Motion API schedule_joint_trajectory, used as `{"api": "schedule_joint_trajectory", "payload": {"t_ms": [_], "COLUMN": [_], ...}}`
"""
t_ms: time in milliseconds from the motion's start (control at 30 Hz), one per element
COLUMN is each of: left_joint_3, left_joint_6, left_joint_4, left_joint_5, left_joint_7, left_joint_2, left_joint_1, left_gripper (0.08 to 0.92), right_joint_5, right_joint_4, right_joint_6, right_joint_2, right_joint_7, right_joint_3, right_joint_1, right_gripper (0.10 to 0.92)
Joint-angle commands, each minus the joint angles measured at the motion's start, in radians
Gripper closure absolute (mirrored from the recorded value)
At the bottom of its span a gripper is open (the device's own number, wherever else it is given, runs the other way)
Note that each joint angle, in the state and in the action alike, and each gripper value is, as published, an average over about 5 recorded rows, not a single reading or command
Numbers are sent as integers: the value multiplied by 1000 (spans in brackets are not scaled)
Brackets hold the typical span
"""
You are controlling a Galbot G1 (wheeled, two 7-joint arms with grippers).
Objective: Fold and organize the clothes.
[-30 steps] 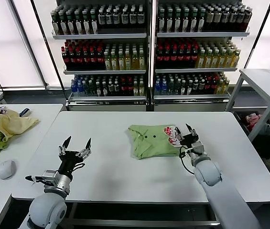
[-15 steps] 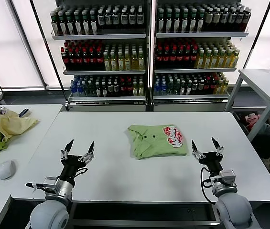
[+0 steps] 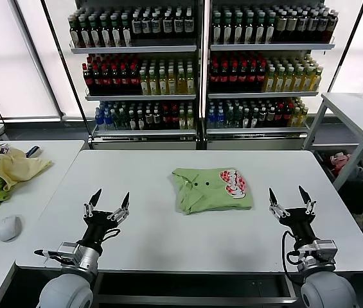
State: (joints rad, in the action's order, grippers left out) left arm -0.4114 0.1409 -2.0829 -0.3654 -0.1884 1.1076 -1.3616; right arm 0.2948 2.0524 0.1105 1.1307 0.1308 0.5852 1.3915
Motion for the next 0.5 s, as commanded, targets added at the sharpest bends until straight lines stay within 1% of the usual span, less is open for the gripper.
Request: {"api": "schedule_joint_trajectory", "payload": {"t_ms": [33, 500], "left_joint_3": [-4, 2], "left_joint_6": [1, 2], "left_joint_4": [-14, 14], "left_joint_5": [1, -10], "left_joint_7": [4, 15], "left_joint_2": [-4, -21], "left_joint_1": [-6, 24], "left_gripper": [177, 177], "right_joint_5": [1, -11], "right_joint_4": [47, 35], "right_joint_6": [2, 27], "right_joint_2": [1, -1], "right_joint_7": [24, 34], "right_joint_3": [28, 19], "right_joint_1": [32, 8], "right_gripper": [203, 203]}}
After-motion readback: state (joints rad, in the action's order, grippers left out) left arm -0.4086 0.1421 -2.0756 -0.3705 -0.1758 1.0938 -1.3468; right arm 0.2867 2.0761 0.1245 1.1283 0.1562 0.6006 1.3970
